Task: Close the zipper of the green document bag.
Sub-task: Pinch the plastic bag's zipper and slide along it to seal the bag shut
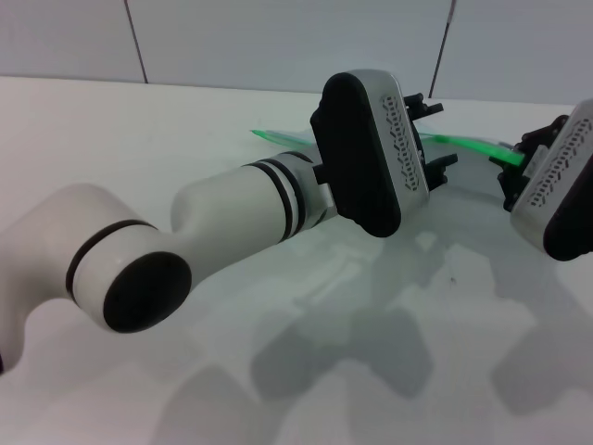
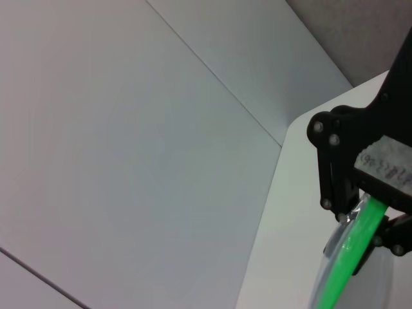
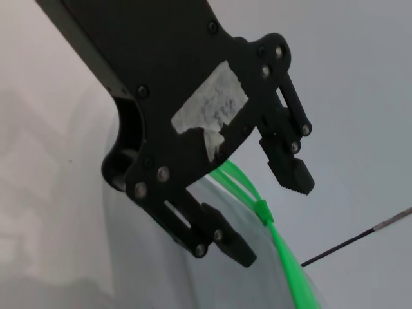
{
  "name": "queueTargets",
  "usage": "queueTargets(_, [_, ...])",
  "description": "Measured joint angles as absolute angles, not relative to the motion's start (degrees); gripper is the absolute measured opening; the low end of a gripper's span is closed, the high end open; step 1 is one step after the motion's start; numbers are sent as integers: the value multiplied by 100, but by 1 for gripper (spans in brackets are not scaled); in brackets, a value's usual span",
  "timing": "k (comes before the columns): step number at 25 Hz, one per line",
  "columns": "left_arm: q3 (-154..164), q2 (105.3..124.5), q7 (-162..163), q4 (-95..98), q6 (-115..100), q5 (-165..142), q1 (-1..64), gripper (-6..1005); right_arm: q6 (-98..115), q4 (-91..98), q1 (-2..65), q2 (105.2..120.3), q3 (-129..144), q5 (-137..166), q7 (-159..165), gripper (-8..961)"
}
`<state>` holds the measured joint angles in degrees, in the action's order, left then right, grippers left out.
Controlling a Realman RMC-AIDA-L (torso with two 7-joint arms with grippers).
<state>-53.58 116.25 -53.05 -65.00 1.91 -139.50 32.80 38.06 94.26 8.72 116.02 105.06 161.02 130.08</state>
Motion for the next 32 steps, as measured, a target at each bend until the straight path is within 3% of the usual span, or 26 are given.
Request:
queueTargets(7, [-5315, 11628, -5305, -6492, 76, -13942, 3263, 522, 3785, 9411, 885, 11602, 10527, 16101, 13008, 49])
queueTargets(12, [-5206, 11628, -5301, -6420, -169, -13941, 3244, 423, 3780, 9392, 914, 11601, 10528, 16101, 13007, 50])
queueTargets(24, [-5210, 11634, -5262, -6309, -211, -13932, 3236, 370, 3792, 9382, 931, 11602, 10536, 16101, 13008, 50])
queueTargets(32, [-5212, 11637, -5247, -6284, -230, -13928, 3244, 262, 3804, 9403, 932, 11601, 10542, 16102, 13007, 50])
